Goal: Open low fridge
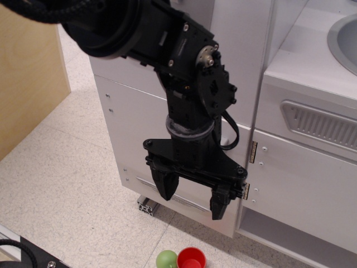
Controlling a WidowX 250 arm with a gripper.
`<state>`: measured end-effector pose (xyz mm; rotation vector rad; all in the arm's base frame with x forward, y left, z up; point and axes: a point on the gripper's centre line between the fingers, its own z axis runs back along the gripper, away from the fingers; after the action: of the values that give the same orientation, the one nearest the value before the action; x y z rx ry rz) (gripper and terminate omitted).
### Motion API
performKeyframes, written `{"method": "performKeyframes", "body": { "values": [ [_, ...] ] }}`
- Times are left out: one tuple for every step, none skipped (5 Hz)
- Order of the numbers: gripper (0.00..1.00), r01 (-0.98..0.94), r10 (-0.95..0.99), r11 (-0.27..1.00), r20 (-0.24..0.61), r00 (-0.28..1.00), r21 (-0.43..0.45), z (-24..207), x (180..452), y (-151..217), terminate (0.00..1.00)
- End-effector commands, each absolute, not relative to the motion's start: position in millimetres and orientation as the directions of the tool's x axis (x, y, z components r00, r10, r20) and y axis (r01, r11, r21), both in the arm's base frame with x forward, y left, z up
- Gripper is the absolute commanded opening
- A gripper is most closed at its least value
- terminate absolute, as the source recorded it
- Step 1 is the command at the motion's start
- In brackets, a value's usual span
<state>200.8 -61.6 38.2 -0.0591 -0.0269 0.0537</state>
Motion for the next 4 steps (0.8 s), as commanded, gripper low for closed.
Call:
{"method": "performKeyframes", "body": {
  "values": [
    [1.00,-0.053,0.054,0.997,0.025,0.998,-0.060,38.2,200.8,-61.6,0.00],
    [1.00,-0.041,0.048,0.997,0.112,0.992,-0.064,26.9,226.9,-55.1,0.00],
    [1.00,-0.041,0.050,0.998,0.164,0.985,-0.057,19.8,255.2,-48.4,0.00],
    [1.00,-0.054,0.065,0.997,0.205,0.977,-0.059,14.1,284.5,-40.5,0.00]
  ]
}}
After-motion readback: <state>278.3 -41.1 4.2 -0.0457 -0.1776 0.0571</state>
